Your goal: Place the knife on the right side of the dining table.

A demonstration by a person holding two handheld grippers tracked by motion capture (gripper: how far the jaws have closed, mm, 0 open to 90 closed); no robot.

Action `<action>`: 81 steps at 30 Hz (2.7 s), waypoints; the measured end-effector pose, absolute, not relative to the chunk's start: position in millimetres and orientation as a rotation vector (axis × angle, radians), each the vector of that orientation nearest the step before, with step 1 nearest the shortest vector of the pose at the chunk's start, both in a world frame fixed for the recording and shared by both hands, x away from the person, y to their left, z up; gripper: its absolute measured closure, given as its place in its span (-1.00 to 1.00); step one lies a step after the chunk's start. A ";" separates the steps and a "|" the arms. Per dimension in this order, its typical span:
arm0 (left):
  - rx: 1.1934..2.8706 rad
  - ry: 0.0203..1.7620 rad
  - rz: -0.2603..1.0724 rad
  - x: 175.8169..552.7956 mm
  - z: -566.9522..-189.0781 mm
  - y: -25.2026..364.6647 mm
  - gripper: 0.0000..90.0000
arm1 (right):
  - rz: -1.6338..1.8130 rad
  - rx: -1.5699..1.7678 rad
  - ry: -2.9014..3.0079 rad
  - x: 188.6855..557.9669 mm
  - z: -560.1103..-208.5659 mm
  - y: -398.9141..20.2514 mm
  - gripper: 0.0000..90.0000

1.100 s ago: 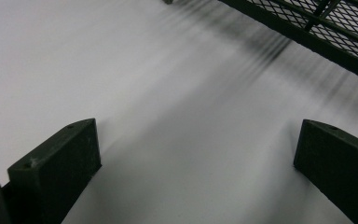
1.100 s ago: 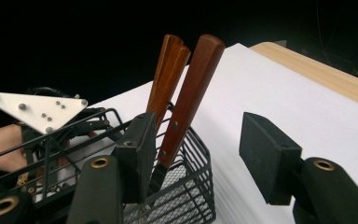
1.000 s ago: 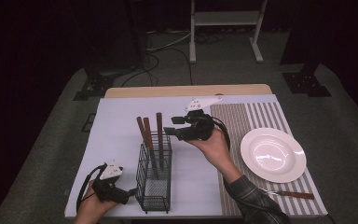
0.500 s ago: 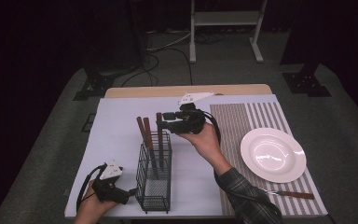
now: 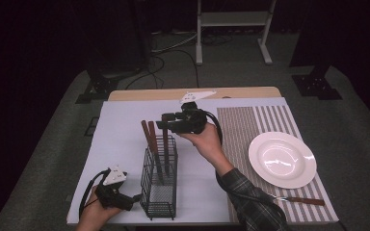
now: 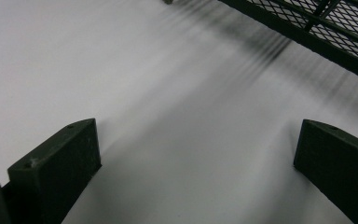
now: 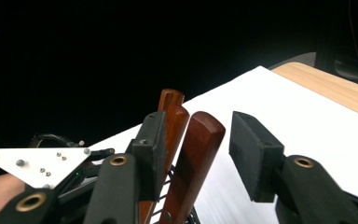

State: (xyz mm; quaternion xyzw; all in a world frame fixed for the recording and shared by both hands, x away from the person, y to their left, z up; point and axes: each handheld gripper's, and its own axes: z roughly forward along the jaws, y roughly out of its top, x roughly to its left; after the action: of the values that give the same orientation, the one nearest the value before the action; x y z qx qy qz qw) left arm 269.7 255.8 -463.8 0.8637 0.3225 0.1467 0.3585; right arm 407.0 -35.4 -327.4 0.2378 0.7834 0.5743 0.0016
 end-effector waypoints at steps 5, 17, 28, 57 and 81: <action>2.227 0.833 0.379 269.7 -463.9 255.8 -1.00 | 1.821 0.746 2.460 406.7 -329.5 -35.8 0.33; 2.229 0.831 0.378 269.7 -463.8 255.8 -1.00 | 1.866 0.705 2.437 394.5 -327.8 -44.9 0.44; 2.231 0.831 0.379 269.7 -463.7 255.9 -1.00 | 1.900 0.581 2.432 367.8 -317.5 -48.0 0.63; 2.232 0.832 0.376 269.7 -463.6 255.9 -1.00 | 1.935 0.546 2.326 356.1 -289.9 -51.1 0.72; 2.231 0.831 0.377 269.8 -463.8 255.9 -1.00 | 2.011 0.521 2.160 345.9 -226.7 -84.3 0.72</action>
State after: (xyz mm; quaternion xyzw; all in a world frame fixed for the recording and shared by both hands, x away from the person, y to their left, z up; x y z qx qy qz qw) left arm 269.8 255.9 -463.8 0.8644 0.3221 0.1460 0.3574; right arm 345.9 -84.3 -226.7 0.1735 0.7189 0.6692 0.0722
